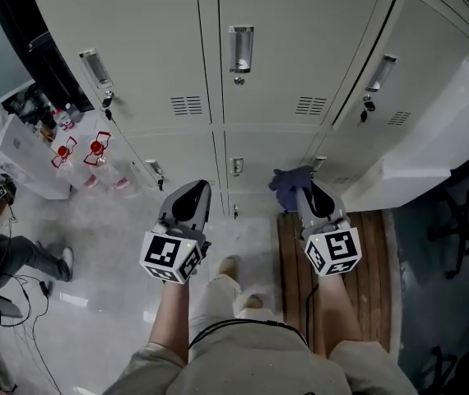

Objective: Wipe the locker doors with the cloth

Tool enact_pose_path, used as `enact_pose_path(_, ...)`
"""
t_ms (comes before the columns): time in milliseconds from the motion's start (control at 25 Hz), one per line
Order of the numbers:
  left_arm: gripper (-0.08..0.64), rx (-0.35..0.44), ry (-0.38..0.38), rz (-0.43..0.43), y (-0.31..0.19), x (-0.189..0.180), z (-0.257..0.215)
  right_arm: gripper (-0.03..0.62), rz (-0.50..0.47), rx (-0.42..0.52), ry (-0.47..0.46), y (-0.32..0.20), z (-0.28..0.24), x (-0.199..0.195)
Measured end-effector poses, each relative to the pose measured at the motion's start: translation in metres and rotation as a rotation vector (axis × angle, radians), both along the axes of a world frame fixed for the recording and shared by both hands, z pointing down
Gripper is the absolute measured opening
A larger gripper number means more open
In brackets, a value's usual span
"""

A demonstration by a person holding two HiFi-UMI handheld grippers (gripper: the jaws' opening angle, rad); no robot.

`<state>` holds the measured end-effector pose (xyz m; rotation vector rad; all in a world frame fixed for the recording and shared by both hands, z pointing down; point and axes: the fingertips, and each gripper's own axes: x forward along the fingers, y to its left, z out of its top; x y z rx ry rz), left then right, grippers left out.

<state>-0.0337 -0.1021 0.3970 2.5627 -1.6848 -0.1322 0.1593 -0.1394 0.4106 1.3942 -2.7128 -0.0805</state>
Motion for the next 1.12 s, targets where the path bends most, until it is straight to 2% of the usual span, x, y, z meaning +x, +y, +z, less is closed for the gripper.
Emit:
enact_pose_path(480,0.005,0.015,-0.009,-0.023,0.019,0.001,-0.028,0.063,0.012,0.061,-0.057,0.028,-0.053,0.002)
enact_pose_path(800,0.005,0.016,-0.031,-0.005,0.033,0.007,-0.037,0.063,-0.008,0.053,-0.08,0.043,-0.064,-0.002)
enact_pose_path(1120,0.005,-0.004,-0.033,0.004,0.04,0.015,-0.039,0.063,-0.028,0.006,-0.08,0.051,-0.062,0.003)
